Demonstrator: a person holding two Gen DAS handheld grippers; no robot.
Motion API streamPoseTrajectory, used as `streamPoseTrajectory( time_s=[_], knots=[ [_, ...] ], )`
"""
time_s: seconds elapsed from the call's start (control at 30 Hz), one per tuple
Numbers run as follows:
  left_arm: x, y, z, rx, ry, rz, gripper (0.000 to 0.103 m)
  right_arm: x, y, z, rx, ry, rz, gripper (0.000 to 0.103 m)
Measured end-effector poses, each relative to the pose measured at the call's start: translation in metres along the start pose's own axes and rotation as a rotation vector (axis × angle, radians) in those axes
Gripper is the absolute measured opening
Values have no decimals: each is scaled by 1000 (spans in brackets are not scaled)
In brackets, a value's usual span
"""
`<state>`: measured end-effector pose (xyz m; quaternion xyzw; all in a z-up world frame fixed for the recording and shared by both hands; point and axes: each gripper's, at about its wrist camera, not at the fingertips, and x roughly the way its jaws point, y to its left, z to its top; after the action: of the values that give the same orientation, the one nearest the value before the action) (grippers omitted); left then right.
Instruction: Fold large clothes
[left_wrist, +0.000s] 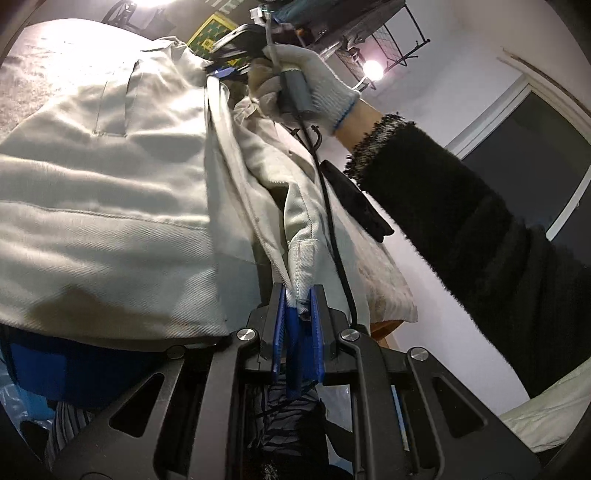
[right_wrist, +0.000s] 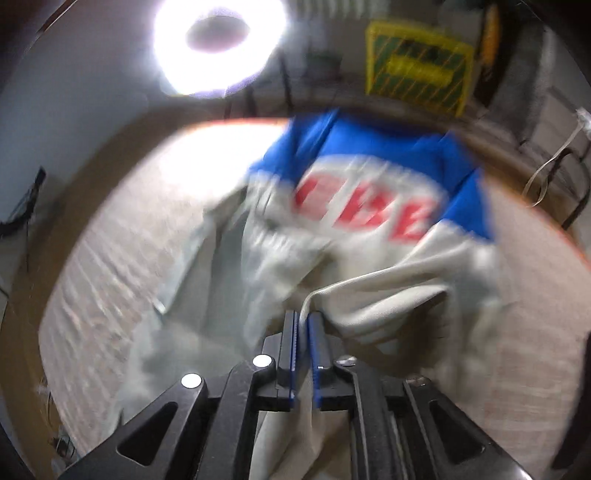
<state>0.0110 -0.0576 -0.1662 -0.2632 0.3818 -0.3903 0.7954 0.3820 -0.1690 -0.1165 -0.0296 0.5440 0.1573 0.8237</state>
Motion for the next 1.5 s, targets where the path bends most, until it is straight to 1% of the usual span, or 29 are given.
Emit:
streamPoseTrajectory(
  time_s=[0.03,0.07,0.1,0.13,0.2,0.23,0.27,0.3,0.37,0.4,0.47,0.53,0.63,0.7,0.73,0.77,0.8,0.83,0.9,0.97,1.07,1.13,1.2,1.23,1.33,1.4,1.43,1.47,1.5],
  knots=[
    [-1,0,0,0,1,-1,12,1,1,-2,-5,4,7,24],
    [-1,0,0,4,1,1,12,-5,-2,-3,-6,-9,24,24],
    [-1,-1,0,8,0,4,12,-20,-9,-5,12,-34,74,25],
    [-1,-2,0,11,0,6,12,-42,-20,-9,42,-72,145,28],
    [-2,-4,0,12,-2,9,12,-86,-41,-21,92,-164,229,33],
    [-4,-5,-1,15,-4,13,12,-107,-50,-31,111,-203,252,36],
    [-2,-5,1,16,-6,20,12,-127,-60,-42,122,-235,261,36],
    [-2,-7,0,18,-7,24,12,-147,-70,-57,133,-260,250,36],
    [-3,-9,-3,25,-4,40,12,-175,-87,-88,164,-283,236,37],
    [-3,-11,-4,26,0,48,12,-185,-93,-111,185,-280,238,37],
    [-8,-15,-6,34,-2,69,13,-192,-96,-142,192,-274,256,37],
    [-16,-19,-6,46,-10,85,13,-193,-88,-174,166,-260,279,37],
    [-34,-27,-6,68,-34,119,13,-182,-61,-217,107,-215,299,36],
    [-45,-34,-3,84,-51,140,13,-179,-53,-232,66,-196,291,36],
    [-48,-37,0,91,-59,142,16,-178,-50,-234,44,-196,282,36],
    [-49,-42,4,100,-65,140,27,-179,-48,-235,30,-202,269,36],
    [-47,-46,8,115,-70,137,34,-180,-49,-231,31,-211,259,36],
    [-44,-49,10,127,-74,141,44,-182,-51,-226,38,-219,261,36],
    [-31,-55,16,161,-81,158,46,-180,-59,-205,57,-233,255,39],
    [-12,-53,20,163,-48,165,46,-177,-63,-187,60,-239,217,51],
    [10,-40,24,129,16,163,46,-157,-74,-150,105,-210,172,51],
    [15,-33,21,101,35,150,46,-139,-81,-127,139,-183,172,51],
    [19,-30,21,92,37,137,46,-117,-85,-106,158,-158,153,51],
    [19,-30,21,93,34,136,44,-110,-85,-100,163,-149,146,51],
    [24,-27,20,90,40,134,24,-78,-91,-80,200,-92,127,51],
    [25,-25,21,92,45,129,16,-59,-93,-70,227,-67,108,51],
    [25,-24,20,87,45,125,11,-54,-93,-67,229,-64,107,45],
    [24,-22,20,77,43,121,9,-48,-93,-65,229,-58,106,29],
    [23,-23,19,69,42,112,8,-41,-91,-63,224,-50,100,21]
  ],
)
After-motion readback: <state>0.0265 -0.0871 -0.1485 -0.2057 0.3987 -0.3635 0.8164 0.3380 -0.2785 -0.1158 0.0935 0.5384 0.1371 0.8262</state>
